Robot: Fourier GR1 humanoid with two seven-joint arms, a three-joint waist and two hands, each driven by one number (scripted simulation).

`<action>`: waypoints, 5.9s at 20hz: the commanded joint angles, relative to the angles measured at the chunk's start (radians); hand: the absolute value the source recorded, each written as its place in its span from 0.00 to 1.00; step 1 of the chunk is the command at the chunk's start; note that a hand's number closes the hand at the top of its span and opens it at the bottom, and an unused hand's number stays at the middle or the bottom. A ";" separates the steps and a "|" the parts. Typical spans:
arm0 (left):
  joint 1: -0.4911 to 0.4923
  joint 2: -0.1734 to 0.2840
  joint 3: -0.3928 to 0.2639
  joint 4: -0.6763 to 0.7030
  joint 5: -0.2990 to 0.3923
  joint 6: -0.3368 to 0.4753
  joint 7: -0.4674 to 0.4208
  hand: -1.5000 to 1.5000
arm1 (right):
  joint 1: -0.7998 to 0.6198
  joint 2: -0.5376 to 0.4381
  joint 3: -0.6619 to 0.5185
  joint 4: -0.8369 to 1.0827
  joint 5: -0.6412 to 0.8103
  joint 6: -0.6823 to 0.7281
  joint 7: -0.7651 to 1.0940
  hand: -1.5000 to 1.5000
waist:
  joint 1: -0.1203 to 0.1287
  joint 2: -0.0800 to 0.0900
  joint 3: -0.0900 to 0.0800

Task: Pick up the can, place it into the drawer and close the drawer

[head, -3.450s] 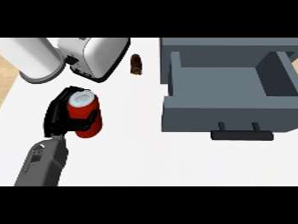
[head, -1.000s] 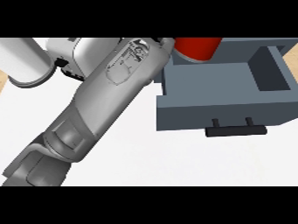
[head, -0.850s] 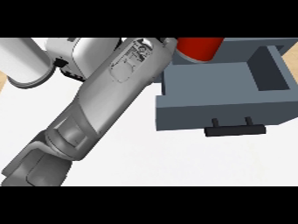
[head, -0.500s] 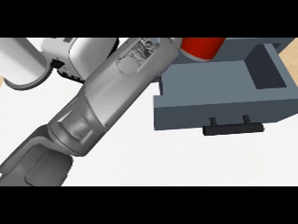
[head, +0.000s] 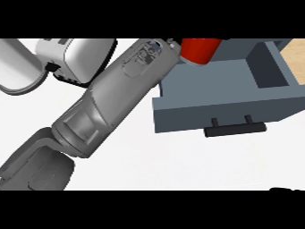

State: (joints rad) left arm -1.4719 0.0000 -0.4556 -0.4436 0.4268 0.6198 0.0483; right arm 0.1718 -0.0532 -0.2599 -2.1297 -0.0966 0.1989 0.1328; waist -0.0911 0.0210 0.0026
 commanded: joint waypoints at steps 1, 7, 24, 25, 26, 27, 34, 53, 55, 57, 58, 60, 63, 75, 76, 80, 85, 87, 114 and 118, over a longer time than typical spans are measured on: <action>0.016 0.000 -0.057 0.029 0.022 0.016 -0.030 1.00 | -0.006 -0.003 -0.031 0.021 -0.035 0.008 -0.032 0.00 | -0.009 0.001 0.001; -0.027 0.000 -0.079 0.084 0.047 -0.005 -0.022 1.00 | -0.025 -0.017 -0.028 -0.009 -0.032 0.001 0.008 0.00 | -0.012 0.001 0.000; 0.042 0.000 -0.181 0.074 0.121 0.154 -0.079 0.00 | -0.080 0.007 0.049 0.015 0.039 -0.021 0.009 0.00 | -0.041 0.011 0.000; 0.052 0.000 -0.165 0.089 0.125 0.151 -0.122 0.00 | -0.068 -0.013 0.030 -0.010 0.021 -0.007 0.020 0.00 | -0.041 0.011 0.000; 0.027 0.000 -0.169 0.084 0.138 0.173 -0.083 0.00 | -0.093 -0.012 0.035 -0.003 0.029 -0.014 0.015 0.00 | -0.051 0.013 0.000; 0.059 0.000 -0.166 0.084 0.138 0.153 -0.125 0.00 | -0.049 -0.013 0.027 0.005 0.059 -0.002 -0.046 0.00 | -0.030 0.009 0.000; 0.066 0.000 -0.147 0.060 0.199 0.171 -0.146 0.00 | -0.083 -0.098 0.041 -0.080 0.226 -0.008 -0.064 0.00 | -0.018 0.008 -0.001; 0.013 0.000 -0.174 -0.030 0.282 0.225 -0.110 0.00 | -0.206 -0.193 0.335 0.118 0.918 -0.121 -0.147 0.00 | 0.072 -0.013 -0.002; 0.009 0.000 -0.145 -0.012 0.278 0.220 -0.133 0.00 | -0.218 -0.209 0.359 0.153 0.980 -0.119 -0.136 0.00 | 0.074 -0.012 -0.002; 0.037 0.000 -0.156 -0.032 0.257 0.235 -0.130 0.00 | -0.255 -0.181 0.396 0.214 1.048 -0.147 -0.104 0.00 | 0.088 -0.017 -0.002; 0.027 0.012 -0.146 -0.042 0.248 0.224 -0.111 0.00 | -0.242 -0.191 0.380 0.274 1.061 -0.180 -0.149 0.00 | 0.099 -0.019 -0.002; 0.047 0.013 -0.138 -0.072 0.245 0.227 -0.115 0.00 | -0.274 -0.192 0.388 0.357 1.133 -0.222 -0.147 0.00 | 0.106 -0.020 -0.002; 0.040 0.108 -0.154 -0.134 0.223 0.189 -0.003 0.00 | -0.300 -0.148 0.366 0.451 1.135 -0.298 -0.157 0.00 | 0.116 -0.026 -0.002; 0.177 0.283 -0.175 -0.400 0.150 0.197 0.114 0.00 | -0.475 -0.087 0.290 0.906 1.217 -0.559 -0.236 0.00 | 0.139 -0.025 -0.002; 0.231 0.289 -0.157 -0.403 0.153 0.191 0.083 0.00 | -0.507 -0.088 0.286 0.891 1.217 -0.523 -0.209 0.00 | 0.128 -0.023 -0.002; 0.228 0.325 -0.177 -0.497 0.146 0.197 0.165 0.00 | -0.548 -0.085 0.261 1.047 1.263 -0.626 -0.238 0.00 | 0.152 -0.023 -0.001; 0.245 0.410 -0.161 -0.539 0.142 0.145 0.211 0.00 | -0.704 -0.099 0.200 1.200 1.284 -0.688 -0.232 0.00 | 0.152 -0.014 -0.001; 0.299 0.398 -0.174 -0.572 0.125 0.173 0.191 0.00 | -0.748 -0.086 0.174 1.250 1.281 -0.742 -0.230 0.00 | 0.153 -0.012 -0.001; 0.570 0.532 -0.155 -0.883 0.049 0.139 0.206 0.00 | -1.316 -0.172 0.009 1.862 1.319 -0.906 -0.200 0.00 | 0.196 0.011 0.000; 0.636 0.525 -0.148 -0.889 0.053 0.127 0.176 0.00 | -1.330 -0.155 -0.016 1.870 1.283 -0.903 -0.264 0.00 | 0.194 0.015 0.000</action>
State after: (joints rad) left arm -0.8710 0.5167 -0.6166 -1.3257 0.4776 0.7676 0.2436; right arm -1.0695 -0.2215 -0.2412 -0.2699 1.2245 -0.7082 -0.1139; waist 0.0809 0.0242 0.0007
